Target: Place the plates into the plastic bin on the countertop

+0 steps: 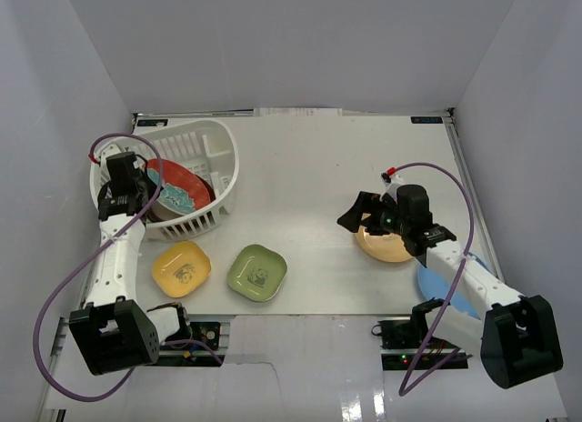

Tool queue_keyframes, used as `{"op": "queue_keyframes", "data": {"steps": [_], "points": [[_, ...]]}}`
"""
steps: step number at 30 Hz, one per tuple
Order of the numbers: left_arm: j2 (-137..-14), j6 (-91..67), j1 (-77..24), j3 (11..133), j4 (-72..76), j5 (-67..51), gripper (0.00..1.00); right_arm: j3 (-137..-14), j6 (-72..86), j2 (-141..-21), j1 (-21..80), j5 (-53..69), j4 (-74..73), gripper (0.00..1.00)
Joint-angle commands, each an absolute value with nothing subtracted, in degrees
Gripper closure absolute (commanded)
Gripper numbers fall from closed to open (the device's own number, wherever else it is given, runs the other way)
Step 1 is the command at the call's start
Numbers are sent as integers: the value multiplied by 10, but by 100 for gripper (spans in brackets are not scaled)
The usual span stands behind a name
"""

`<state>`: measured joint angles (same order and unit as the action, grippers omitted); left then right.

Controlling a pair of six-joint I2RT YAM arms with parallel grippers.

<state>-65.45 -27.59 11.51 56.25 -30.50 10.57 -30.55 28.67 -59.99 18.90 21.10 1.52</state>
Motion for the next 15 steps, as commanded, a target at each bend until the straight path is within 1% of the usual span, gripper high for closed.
{"op": "queue_keyframes", "data": {"steps": [1,2,3,4,6,7,8,9,13,14,15], "points": [[-631,-287,113,556,-200,108,92,-336,228,-617,194,109,-35,3],[-628,-288,113,549,-196,106,87,-338,217,-631,194,95,-40,2],[-627,-290,113,537,-190,105,78,-339,213,-637,194,68,-40,2],[-624,-292,113,533,-188,105,72,-340,208,-643,194,57,-40,2],[-618,-298,113,525,-183,93,55,-346,195,-669,195,38,-47,3],[-615,-301,113,515,-181,88,22,-356,193,-678,196,23,-53,3],[-613,-306,113,512,-179,81,9,-359,189,-695,198,15,-55,5],[-610,-311,113,508,-176,72,2,-362,184,-704,199,8,-55,7],[-594,-324,113,504,-176,31,2,-395,169,-753,221,-39,-69,15],[-590,-324,113,510,-177,25,2,-404,168,-777,228,-47,-76,19],[-585,-328,112,515,-181,18,2,-423,166,-789,236,-65,-84,21]]}}
